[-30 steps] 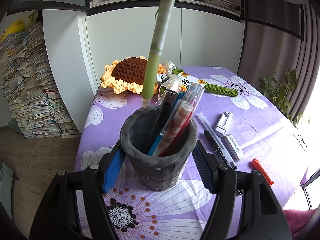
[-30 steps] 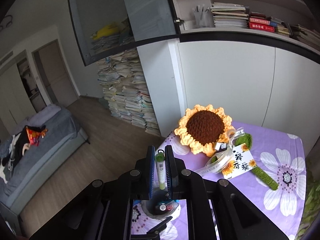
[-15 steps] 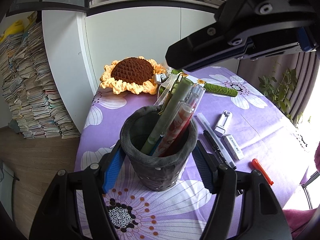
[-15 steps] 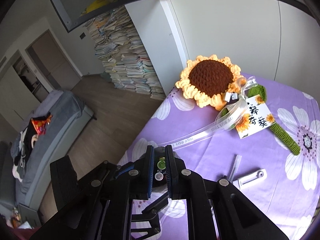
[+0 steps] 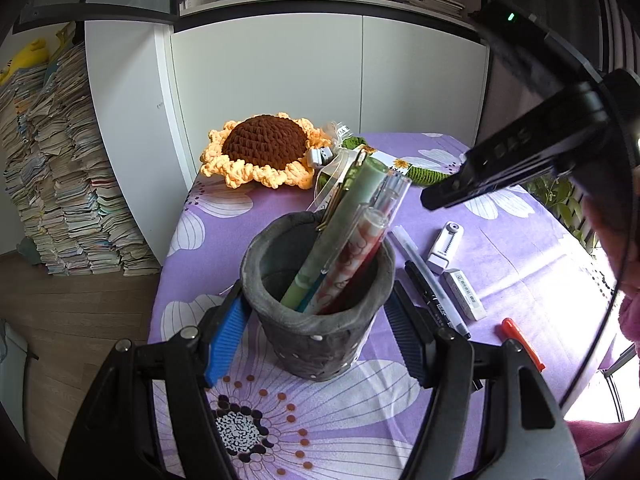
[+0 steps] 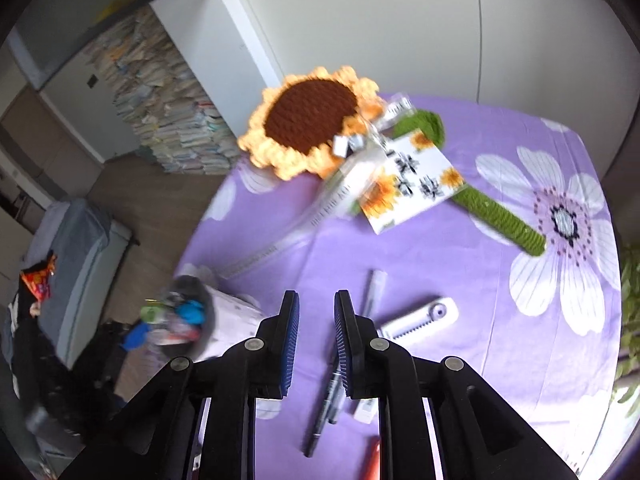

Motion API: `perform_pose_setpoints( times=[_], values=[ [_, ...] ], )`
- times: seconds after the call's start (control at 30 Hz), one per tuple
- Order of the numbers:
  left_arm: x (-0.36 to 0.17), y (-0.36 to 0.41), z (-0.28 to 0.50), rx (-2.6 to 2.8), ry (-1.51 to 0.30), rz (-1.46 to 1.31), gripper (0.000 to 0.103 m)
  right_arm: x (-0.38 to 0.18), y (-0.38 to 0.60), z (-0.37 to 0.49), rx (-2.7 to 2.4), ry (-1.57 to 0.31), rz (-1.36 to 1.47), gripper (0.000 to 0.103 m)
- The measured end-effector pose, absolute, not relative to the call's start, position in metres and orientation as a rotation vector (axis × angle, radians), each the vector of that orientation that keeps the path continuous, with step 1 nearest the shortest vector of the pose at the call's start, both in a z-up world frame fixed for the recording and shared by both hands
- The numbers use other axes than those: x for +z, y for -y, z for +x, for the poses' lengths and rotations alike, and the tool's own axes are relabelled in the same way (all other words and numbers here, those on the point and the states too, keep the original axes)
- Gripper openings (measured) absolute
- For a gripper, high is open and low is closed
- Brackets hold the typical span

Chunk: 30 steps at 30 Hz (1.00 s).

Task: Organize stationery
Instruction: 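Grasp the clear pen with the right gripper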

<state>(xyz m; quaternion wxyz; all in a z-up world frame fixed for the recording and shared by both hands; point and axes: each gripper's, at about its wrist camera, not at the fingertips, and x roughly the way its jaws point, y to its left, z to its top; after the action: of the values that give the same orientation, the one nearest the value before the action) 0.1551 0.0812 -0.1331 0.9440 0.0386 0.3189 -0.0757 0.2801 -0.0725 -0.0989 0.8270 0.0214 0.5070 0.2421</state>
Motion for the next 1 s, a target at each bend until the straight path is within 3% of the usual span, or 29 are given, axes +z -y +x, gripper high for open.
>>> perform_pose_setpoints(
  times=[0.33,0.8,1.0],
  values=[
    [-0.125,-0.078,0.153,-0.145,-0.626,0.095,0.069,-0.166,0.071,0.327,0.380,-1.229,0.038,0.017],
    [-0.126,-0.076,0.148,-0.154,-0.611,0.111,0.068,-0.173,0.038,0.325,0.331,-1.166,-0.131,0.015],
    [-0.126,-0.079,0.149,-0.156,-0.611,0.096,0.068,-0.141,0.046,0.304,0.402,-1.078,-0.064,0.014]
  ],
)
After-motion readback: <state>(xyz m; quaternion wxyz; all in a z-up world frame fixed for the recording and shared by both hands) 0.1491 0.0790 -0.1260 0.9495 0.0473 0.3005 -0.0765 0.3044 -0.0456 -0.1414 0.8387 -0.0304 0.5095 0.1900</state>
